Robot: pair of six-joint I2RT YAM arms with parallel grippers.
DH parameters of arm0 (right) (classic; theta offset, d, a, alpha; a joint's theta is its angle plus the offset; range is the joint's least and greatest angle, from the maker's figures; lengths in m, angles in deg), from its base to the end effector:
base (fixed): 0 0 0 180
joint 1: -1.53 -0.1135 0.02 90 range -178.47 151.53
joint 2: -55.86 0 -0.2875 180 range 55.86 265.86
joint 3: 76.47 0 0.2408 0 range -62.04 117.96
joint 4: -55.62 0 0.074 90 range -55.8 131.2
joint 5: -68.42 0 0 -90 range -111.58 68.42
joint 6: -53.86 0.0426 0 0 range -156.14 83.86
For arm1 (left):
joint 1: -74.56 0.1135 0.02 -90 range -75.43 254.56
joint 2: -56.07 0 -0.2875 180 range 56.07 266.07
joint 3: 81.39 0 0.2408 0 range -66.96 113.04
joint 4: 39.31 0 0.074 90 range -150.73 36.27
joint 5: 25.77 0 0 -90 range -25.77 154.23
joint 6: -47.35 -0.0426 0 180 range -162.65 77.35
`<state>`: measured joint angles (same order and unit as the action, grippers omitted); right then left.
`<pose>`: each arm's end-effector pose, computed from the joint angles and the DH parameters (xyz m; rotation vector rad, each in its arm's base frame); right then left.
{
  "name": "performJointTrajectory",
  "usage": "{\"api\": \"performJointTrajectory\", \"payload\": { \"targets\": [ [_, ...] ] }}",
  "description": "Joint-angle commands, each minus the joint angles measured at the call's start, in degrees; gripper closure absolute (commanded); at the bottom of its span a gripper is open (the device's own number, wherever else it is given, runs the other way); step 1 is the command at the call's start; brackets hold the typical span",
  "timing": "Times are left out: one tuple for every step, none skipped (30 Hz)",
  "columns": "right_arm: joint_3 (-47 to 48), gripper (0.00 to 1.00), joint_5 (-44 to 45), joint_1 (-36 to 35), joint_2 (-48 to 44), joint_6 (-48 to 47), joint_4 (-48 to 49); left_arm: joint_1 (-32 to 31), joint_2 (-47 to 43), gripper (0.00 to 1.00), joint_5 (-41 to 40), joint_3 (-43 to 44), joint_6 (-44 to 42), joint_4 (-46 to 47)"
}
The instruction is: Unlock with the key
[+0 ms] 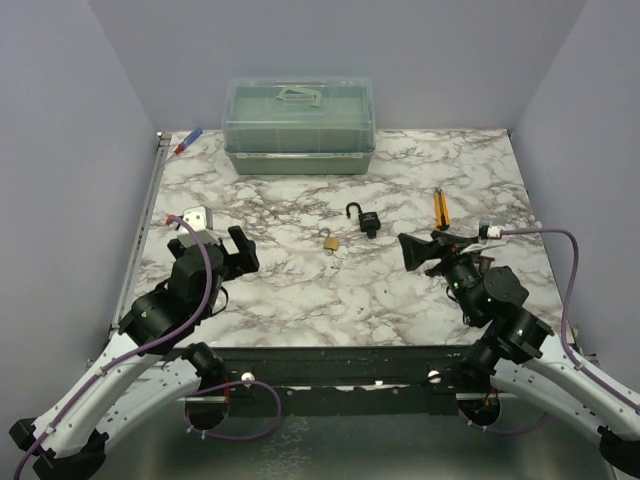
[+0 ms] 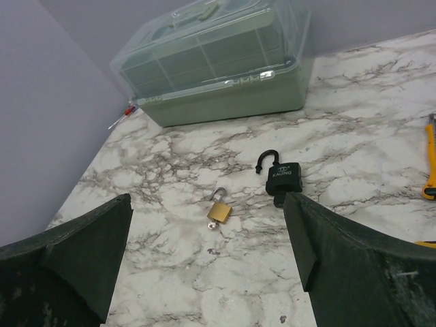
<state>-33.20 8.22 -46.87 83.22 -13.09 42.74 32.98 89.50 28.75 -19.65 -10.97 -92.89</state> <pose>0.0869 0.0660 0.3175 0.0813 1.5531 0.5984 0.0840 -0.0415 0.3397 -0.2192 1.9202 -0.2299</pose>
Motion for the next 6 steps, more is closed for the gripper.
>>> {"api": "performJointTrajectory", "payload": {
  "targets": [
    [-0.5,0.00,2.2,-0.1,-0.3,0.5,-0.3,0.4,-0.3,0.01,-0.8,-0.7,-0.9,0.7],
    [-0.6,0.00,2.1,-0.1,-0.4,0.6,-0.2,0.4,-0.4,0.01,-0.8,-0.7,-0.9,0.7],
    [-0.6,0.00,2.0,-0.1,-0.6,0.7,-0.2,0.4,-0.5,0.01,-0.7,-0.8,-0.9,0.7],
    [-0.7,0.00,1.7,-0.1,-0.7,0.7,-0.2,0.4,-0.7,0.01,-0.7,-0.7,-0.8,0.8],
    [-0.8,0.00,1.5,-0.1,-0.9,0.8,-0.2,0.4,-0.8,0.01,-0.7,-0.7,-0.8,0.8],
    [-0.8,0.00,1.6,-0.1,-0.9,1.0,-0.4,0.4,-0.8,0.01,-0.8,-0.8,-0.8,0.7]
  ]
}}
